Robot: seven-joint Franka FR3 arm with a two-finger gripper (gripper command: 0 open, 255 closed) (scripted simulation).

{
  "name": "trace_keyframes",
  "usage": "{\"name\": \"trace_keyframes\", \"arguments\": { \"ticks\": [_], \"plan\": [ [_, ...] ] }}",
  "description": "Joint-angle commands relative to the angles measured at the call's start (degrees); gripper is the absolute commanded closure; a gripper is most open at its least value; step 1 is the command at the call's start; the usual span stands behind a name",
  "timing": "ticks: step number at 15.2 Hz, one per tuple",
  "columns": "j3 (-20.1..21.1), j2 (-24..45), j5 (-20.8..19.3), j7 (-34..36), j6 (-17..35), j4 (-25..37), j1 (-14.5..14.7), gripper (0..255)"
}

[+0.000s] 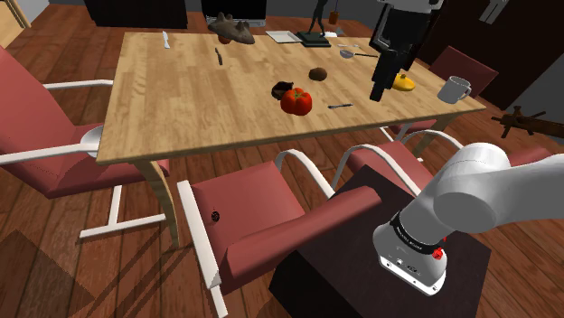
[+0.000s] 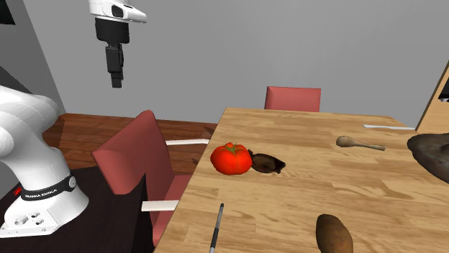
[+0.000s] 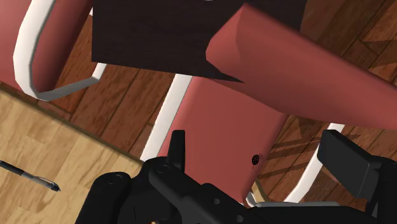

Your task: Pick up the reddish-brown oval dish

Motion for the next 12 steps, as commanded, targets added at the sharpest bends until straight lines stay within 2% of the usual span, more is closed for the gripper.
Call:
{"name": "trace_keyframes", "arguments": {
  "ticks": [1,12],
  "plan": [
    [0.0,0.0,0.0,0.0,0.0,0.0,0.0,0],
    [-1.79,23.64,-1.65,-0.96,14.55,7.89,-1.37,0]
  ]
}}
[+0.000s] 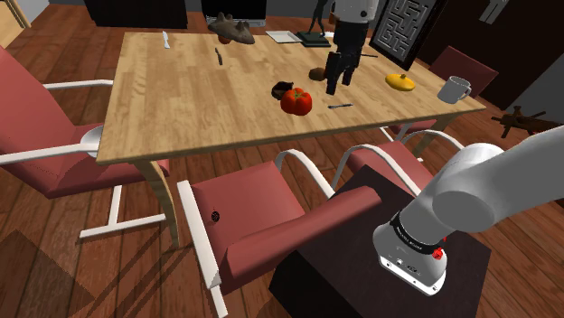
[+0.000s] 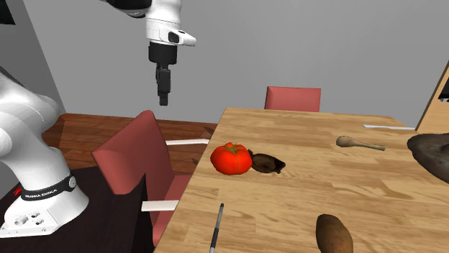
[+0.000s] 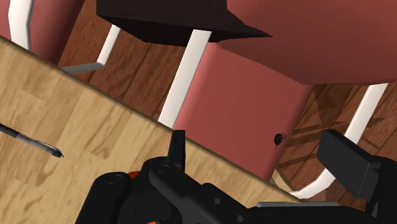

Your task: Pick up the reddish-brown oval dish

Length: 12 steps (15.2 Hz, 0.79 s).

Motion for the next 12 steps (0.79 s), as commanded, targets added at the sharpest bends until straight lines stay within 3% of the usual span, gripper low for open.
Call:
{"name": "trace_keyframes", "arguments": {
  "ticks": [1,12],
  "plan": [
    [-0.25,4.47,-0.13,-0.02,2.36,1.91,-0.18,0],
    [-1.86,29.36,-0.17,-0.82,8.36,19.63,-1.47,0]
  ]
}}
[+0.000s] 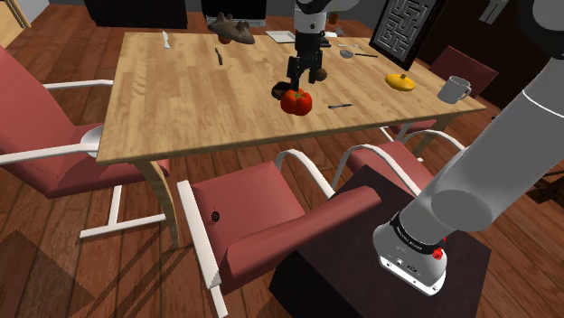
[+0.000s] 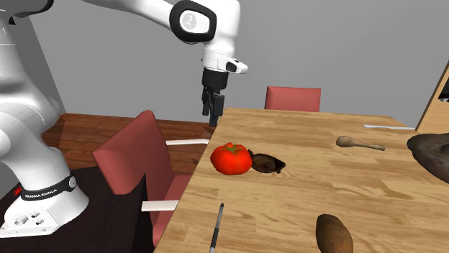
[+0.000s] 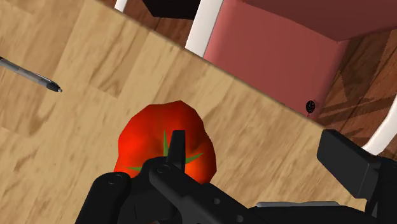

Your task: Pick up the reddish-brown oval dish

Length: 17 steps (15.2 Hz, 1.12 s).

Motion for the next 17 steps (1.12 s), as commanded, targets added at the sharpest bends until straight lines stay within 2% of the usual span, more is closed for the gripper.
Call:
{"name": "trace_keyframes", "arguments": {
  "ticks": [1,8,13,17],
  "plan": [
    [-0.28,4.83,0.13,-0.2,0.62,4.01,-0.3,0],
    [-0.96,21.63,0.83,-0.63,-0.79,21.46,-1.57,0],
    [-1.19,35.38,1.44,-0.71,-4.89,38.79,-2.92,0],
    [-1.15,36.09,1.48,-0.71,-2.97,37.59,-2.93,0]
  ]
}}
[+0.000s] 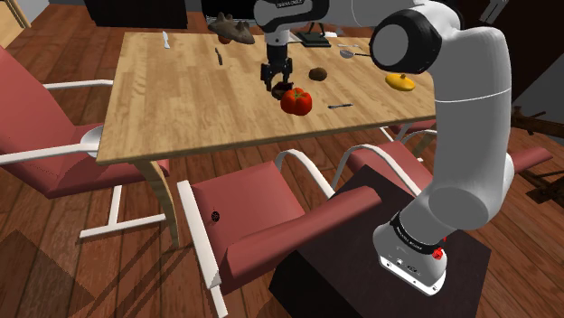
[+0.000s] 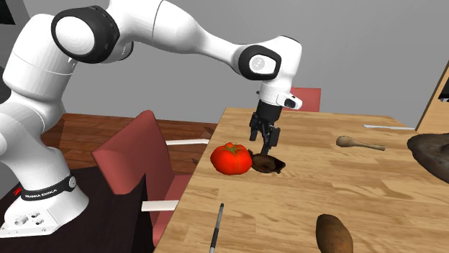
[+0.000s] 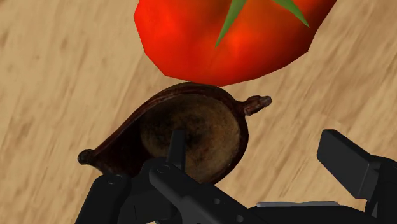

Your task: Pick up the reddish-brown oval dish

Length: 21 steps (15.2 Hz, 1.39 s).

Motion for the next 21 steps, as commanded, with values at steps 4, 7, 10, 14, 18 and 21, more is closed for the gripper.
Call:
{"name": "trace_keyframes", "arguments": {
  "ticks": [4,7,10,14,18,21],
  "plan": [
    [0.05,1.25,0.09,-0.05,3.59,-2.31,-0.01,0],
    [0.05,1.28,0.1,-0.04,3.53,-2.23,-0.01,255],
    [0.05,1.26,0.09,-0.07,3.55,-2.27,-0.03,255],
    [0.05,1.29,0.09,-0.07,3.54,-2.22,-0.03,255],
    [0.03,0.75,0.06,-0.04,2.35,-1.58,-0.01,255],
    [0.0,0.13,0.01,-0.03,0.42,-0.28,-0.02,255]
  ]
}}
